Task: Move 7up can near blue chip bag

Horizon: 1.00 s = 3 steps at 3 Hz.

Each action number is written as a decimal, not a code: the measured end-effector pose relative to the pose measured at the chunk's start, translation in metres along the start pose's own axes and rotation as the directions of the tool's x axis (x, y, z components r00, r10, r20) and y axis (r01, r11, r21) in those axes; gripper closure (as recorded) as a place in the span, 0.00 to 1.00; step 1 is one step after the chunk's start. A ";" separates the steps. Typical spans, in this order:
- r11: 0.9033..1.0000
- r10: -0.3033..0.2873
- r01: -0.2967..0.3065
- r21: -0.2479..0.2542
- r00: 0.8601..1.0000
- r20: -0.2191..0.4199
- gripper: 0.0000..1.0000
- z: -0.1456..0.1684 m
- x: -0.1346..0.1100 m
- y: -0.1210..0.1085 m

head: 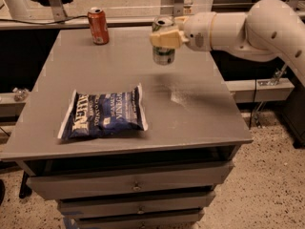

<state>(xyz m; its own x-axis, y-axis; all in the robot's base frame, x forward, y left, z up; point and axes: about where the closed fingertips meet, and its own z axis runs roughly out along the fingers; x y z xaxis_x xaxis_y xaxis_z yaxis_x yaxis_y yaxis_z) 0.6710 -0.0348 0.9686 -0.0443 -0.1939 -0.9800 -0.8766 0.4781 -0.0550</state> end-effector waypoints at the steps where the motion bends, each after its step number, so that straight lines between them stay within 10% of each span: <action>1: 1.000 -0.010 0.009 -0.020 1.000 -0.022 1.00 -0.026 0.020 0.040; 3: 0.998 -0.006 0.003 -0.057 0.999 -0.046 1.00 -0.064 0.054 0.086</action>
Offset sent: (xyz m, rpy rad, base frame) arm -0.1272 -0.0405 -0.0617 -0.0672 0.0357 0.0556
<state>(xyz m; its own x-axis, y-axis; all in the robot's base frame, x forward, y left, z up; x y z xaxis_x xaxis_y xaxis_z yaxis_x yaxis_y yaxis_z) 0.5623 -0.0591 0.9237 -0.0608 -0.2356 -0.9699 -0.9027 0.4277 -0.0473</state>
